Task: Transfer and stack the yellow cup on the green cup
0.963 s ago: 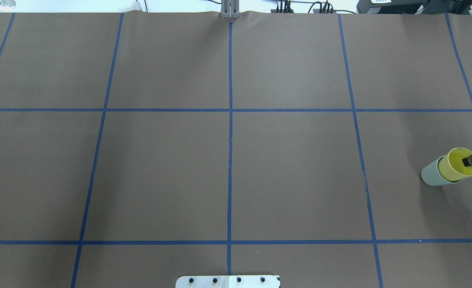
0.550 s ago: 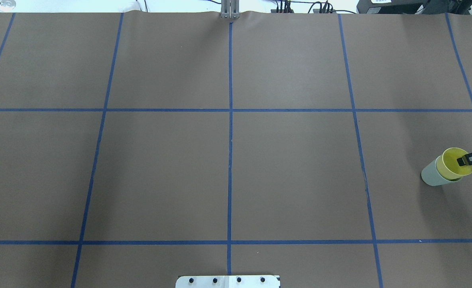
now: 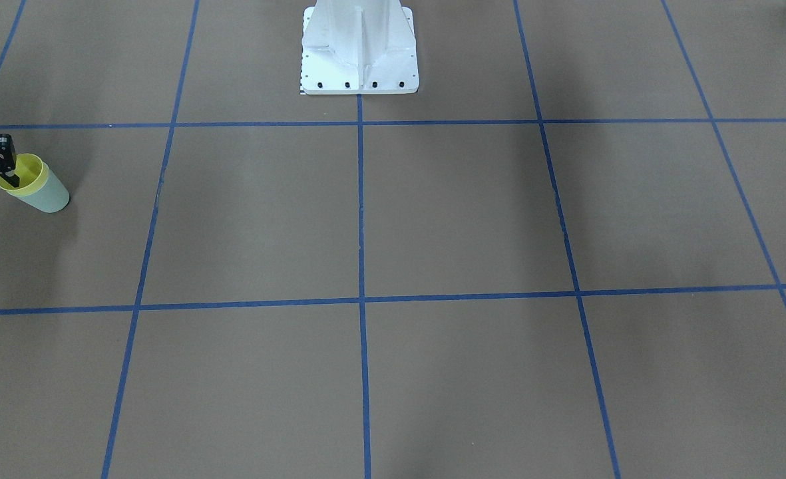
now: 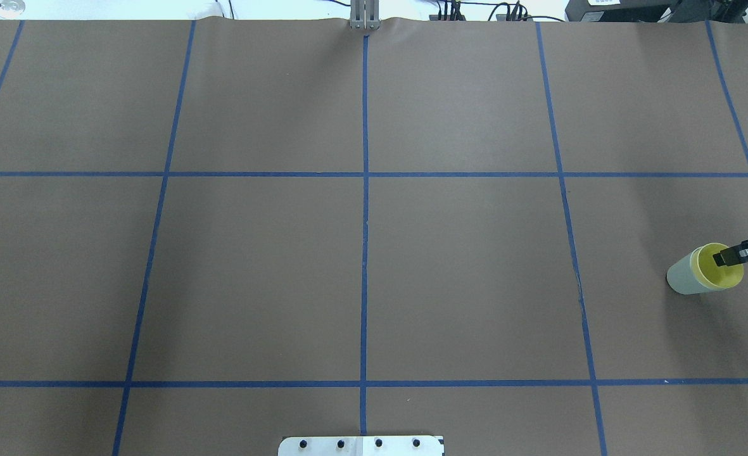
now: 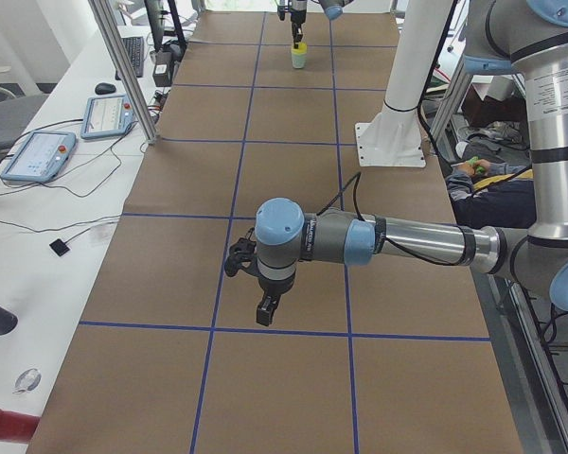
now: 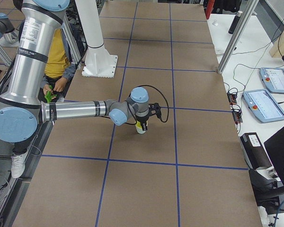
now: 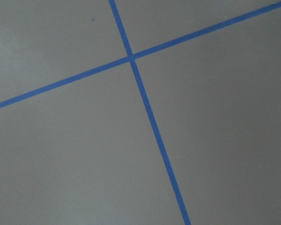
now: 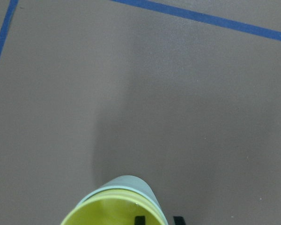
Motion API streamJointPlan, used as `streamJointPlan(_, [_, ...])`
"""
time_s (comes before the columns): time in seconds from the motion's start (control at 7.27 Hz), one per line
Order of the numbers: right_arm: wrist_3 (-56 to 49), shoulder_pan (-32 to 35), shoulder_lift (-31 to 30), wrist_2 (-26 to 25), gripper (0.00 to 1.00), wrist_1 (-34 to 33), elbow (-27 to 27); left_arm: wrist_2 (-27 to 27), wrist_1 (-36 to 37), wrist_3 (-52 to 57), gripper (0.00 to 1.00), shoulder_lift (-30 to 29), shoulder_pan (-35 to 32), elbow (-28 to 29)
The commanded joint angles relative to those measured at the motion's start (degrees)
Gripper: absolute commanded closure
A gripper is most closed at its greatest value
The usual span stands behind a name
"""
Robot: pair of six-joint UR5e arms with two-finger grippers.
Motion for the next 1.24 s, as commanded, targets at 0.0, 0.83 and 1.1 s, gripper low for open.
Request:
streamJointPlan(0.0, [-0.1,0.1,0.5,0.0,0.00,0.0,0.2,0.1,0.0,0.0,0.00,0.0,0.0,0.0])
streamJointPlan(0.83, [-1.8,12.4,-3.7,0.5,0.00,0.1,-1.8,0.0,0.1,0.0,0.00,0.0,0.0,0.5])
streamJointPlan(1.1, [-15.5,26.1,-3.2,5.3,0.00,-1.1,-5.8,0.0,0.2,0.0,0.00,0.1,0.0,0.8])
